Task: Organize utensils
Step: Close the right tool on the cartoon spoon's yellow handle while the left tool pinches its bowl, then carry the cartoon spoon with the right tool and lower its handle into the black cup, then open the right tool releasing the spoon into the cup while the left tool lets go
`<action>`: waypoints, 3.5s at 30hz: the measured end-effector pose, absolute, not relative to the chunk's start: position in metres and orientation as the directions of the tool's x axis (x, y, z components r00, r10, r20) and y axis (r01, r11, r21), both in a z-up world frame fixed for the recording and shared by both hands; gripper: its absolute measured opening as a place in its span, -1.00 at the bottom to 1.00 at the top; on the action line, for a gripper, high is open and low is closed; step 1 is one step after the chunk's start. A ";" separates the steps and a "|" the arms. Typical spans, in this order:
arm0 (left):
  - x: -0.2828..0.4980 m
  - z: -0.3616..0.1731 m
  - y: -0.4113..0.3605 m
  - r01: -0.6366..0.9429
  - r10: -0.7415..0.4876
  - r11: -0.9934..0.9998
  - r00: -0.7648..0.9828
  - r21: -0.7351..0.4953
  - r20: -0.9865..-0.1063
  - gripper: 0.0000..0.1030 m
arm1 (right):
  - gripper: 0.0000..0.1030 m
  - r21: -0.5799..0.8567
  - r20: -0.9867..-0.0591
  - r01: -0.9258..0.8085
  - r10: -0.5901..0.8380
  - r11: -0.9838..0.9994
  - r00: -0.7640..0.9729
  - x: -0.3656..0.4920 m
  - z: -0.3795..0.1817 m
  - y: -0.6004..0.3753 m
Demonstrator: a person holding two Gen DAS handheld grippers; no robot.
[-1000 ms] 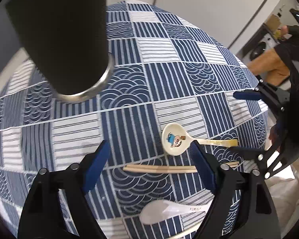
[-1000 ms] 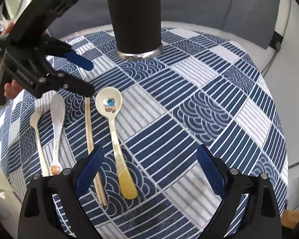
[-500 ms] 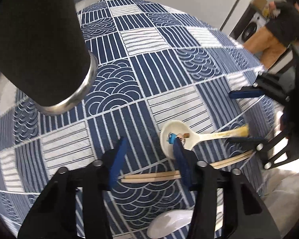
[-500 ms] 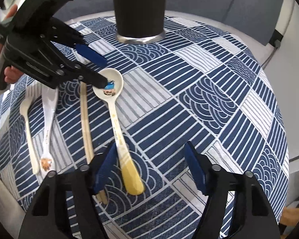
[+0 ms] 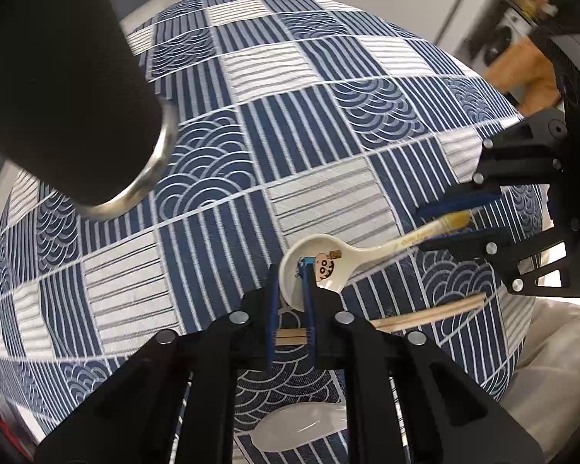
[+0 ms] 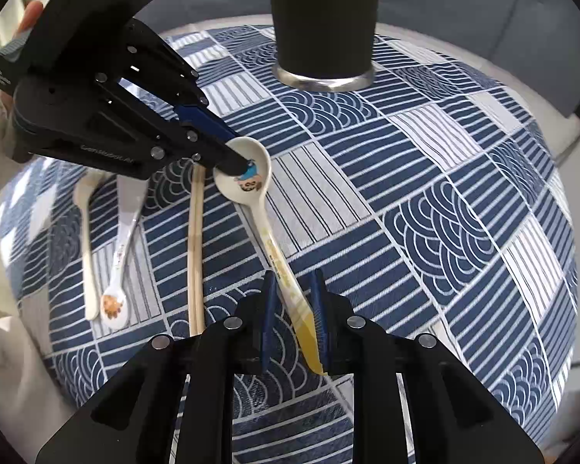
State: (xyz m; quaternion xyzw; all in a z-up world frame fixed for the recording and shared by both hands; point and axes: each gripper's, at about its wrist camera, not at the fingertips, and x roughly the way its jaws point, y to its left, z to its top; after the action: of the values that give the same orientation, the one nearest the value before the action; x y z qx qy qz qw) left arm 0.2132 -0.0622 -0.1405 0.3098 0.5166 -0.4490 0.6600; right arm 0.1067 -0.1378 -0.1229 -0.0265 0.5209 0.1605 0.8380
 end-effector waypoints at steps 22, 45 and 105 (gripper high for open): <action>0.211 -0.074 -0.048 0.690 -0.183 0.723 0.246 0.039 -0.952 -0.87 | -0.70 0.149 -0.809 -0.618 0.454 0.772 0.373 0.145 -0.085 -0.166; 0.210 0.064 -0.035 0.441 -0.007 0.858 0.524 0.264 -0.851 -0.91 | -0.71 0.011 -0.666 -0.836 0.628 0.548 0.402 0.208 0.030 -0.157; 0.319 0.105 -0.058 0.538 -0.111 0.786 0.607 0.304 -0.787 0.38 | -0.03 0.133 -0.656 -0.768 0.637 0.626 0.405 0.326 0.024 -0.155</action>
State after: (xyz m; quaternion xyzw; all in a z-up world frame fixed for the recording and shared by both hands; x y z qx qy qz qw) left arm 0.3188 -0.0575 0.1049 0.2663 0.4008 -0.1896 0.8559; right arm 0.3262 -0.1552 0.0240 -0.0951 0.3458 0.4219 0.8327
